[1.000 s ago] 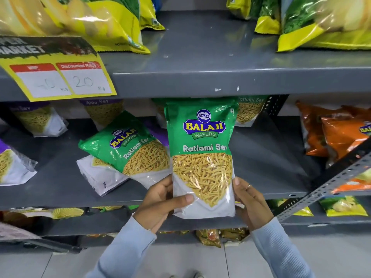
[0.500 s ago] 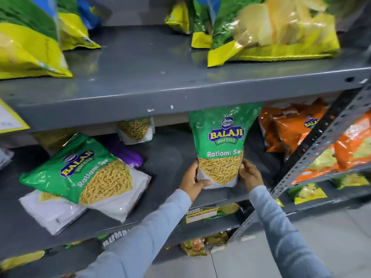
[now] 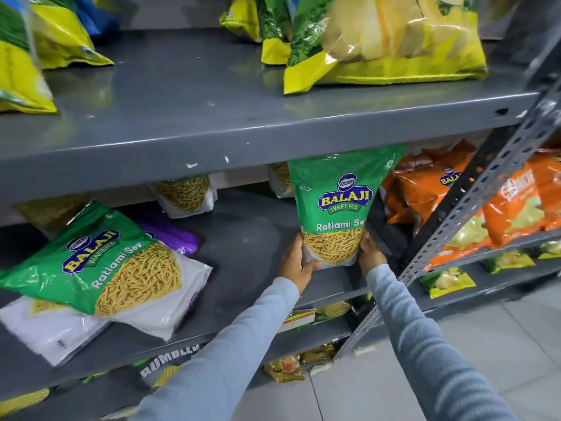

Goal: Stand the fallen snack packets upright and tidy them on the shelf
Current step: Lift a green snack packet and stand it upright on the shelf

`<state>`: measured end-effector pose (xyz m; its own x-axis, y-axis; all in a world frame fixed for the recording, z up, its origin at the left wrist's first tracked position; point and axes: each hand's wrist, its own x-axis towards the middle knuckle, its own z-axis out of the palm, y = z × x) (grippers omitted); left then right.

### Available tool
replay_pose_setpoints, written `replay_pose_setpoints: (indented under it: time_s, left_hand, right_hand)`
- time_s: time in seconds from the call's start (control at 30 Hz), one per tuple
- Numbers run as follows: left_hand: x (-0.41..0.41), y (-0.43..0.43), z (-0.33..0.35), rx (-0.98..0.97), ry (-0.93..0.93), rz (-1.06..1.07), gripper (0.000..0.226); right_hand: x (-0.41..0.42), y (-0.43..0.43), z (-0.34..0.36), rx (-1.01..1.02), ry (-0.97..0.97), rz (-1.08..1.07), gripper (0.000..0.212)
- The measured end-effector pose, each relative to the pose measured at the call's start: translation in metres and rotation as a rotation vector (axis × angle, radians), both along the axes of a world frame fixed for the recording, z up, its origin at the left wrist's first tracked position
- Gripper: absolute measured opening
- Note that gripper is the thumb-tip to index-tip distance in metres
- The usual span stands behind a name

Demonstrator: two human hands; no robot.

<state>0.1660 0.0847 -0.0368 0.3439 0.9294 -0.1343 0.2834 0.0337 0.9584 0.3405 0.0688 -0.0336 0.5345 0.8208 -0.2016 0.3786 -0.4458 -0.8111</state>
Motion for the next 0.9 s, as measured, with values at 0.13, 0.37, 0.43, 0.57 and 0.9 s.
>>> replay_pose_setpoints:
  time_s: [0.13, 0.37, 0.43, 0.57, 0.9]
  left_hand:
    - [0.000, -0.001, 0.005, 0.060, 0.012, -0.011, 0.069]
    - [-0.008, -0.003, 0.000, 0.016, 0.035, -0.014, 0.077]
    - [-0.015, -0.007, -0.004, -0.008, -0.003, -0.016, 0.089]
    - [-0.039, -0.031, -0.002, -0.067, -0.130, 0.021, 0.094]
    - [-0.159, -0.109, 0.028, 0.123, -0.114, 0.222, 0.021]
  right_hand:
    - [-0.005, 0.002, 0.007, 0.017, 0.170, -0.110, 0.042]
    - [-0.031, -0.016, 0.001, 0.288, 0.508, -0.384, 0.043]
    - [-0.044, -0.034, -0.003, 0.300, 0.481, -0.491, 0.044]
    - [-0.082, -0.072, -0.004, 0.529, 0.447, -0.467, 0.036]
    - [-0.197, -0.067, 0.015, 0.418, 0.311, 0.315, 0.013]
